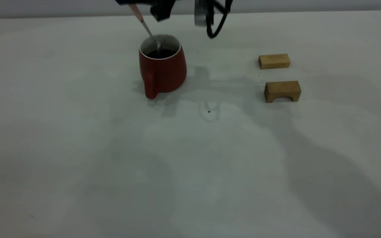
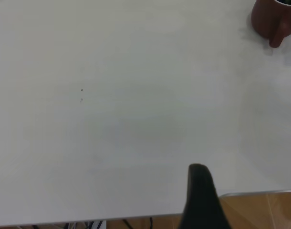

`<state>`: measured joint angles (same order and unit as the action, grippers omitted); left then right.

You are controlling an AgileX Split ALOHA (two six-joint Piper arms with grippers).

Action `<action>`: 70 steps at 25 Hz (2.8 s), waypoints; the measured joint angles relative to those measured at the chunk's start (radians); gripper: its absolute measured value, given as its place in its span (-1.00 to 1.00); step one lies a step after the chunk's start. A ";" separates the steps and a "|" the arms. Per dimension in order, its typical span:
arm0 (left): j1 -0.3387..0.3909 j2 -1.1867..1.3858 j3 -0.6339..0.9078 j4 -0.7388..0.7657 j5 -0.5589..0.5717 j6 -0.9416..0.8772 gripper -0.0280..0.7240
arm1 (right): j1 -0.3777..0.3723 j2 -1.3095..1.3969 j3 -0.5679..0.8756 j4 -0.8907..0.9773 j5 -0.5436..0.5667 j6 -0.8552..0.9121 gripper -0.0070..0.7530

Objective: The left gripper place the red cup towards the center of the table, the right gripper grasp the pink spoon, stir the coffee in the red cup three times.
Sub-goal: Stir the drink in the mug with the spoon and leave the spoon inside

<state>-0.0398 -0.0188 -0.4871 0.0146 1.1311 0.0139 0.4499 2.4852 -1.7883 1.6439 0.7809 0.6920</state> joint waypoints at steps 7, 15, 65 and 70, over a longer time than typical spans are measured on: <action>0.000 0.000 0.000 0.000 0.000 0.000 0.59 | 0.000 0.119 -0.094 0.051 0.012 0.009 -0.59; 0.000 0.000 0.000 0.000 0.000 0.000 0.59 | -0.057 0.136 -0.117 -0.048 0.048 0.024 -0.59; 0.000 0.000 0.000 -0.002 0.000 0.000 0.59 | -0.024 0.145 -0.119 -0.035 0.058 -0.142 -0.59; 0.000 0.000 0.000 -0.002 0.000 0.000 0.59 | -0.056 0.145 -0.119 -0.072 0.072 -0.187 -0.59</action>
<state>-0.0398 -0.0188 -0.4871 0.0123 1.1311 0.0139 0.3941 2.6300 -1.9070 1.5720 0.8525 0.5045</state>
